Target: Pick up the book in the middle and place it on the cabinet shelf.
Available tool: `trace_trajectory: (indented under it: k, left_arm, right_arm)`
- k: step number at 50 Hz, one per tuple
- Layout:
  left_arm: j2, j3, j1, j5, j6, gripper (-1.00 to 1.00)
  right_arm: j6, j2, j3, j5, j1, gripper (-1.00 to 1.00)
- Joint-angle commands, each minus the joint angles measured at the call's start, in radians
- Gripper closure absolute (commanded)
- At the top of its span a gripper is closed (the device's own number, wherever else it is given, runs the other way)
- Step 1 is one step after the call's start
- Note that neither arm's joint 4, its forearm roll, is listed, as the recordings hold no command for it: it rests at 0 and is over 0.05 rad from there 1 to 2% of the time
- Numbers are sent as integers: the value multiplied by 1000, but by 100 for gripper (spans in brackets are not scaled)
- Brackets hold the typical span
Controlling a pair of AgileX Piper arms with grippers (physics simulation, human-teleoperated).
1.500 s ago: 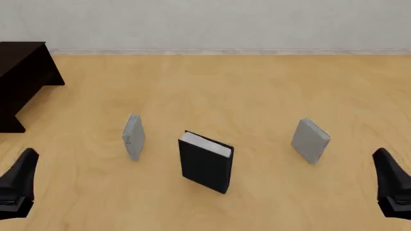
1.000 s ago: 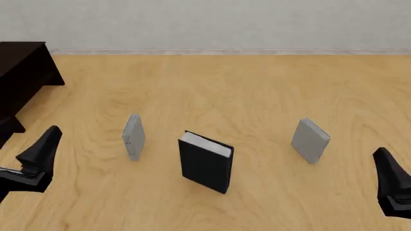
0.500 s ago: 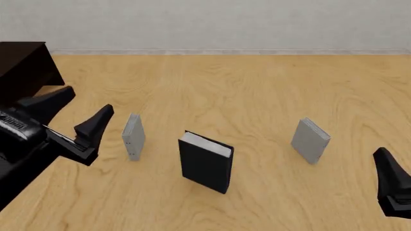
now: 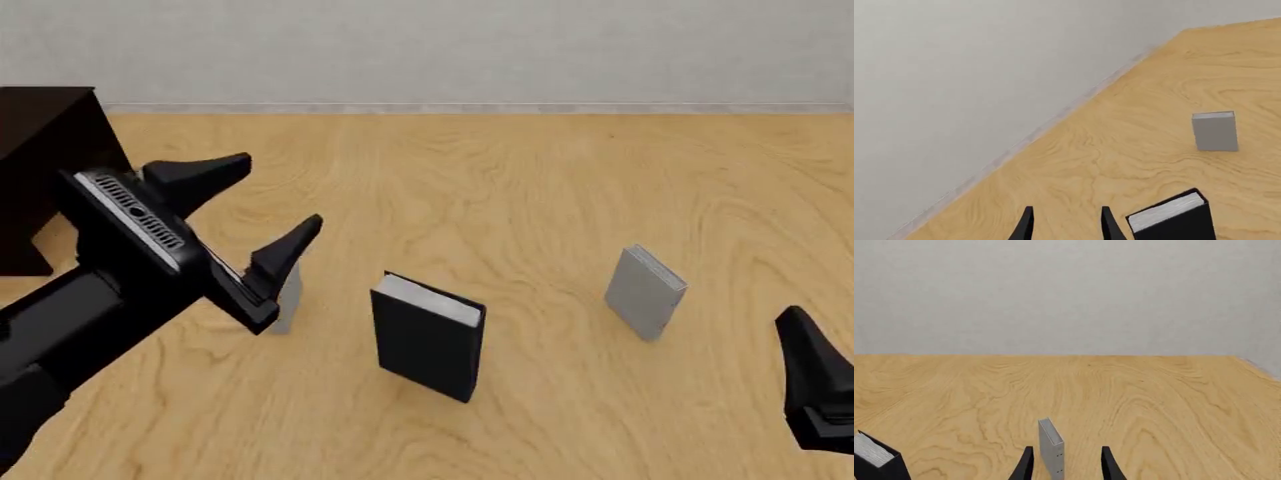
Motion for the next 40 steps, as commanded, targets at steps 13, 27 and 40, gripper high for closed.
trace_trajectory:
  k: [13,27,40]
  left_arm:
    - [197,-167,-158,197,126,-100]
    - [244,-299,-193,366,140,-100]
    - [278,-343,-245,463,126,-100]
  right_arm:
    - [0,-3,1,2,0,-100]
    - [0,-3,0,2,0,-100]
    - [0,-3,0,3,0,-100]
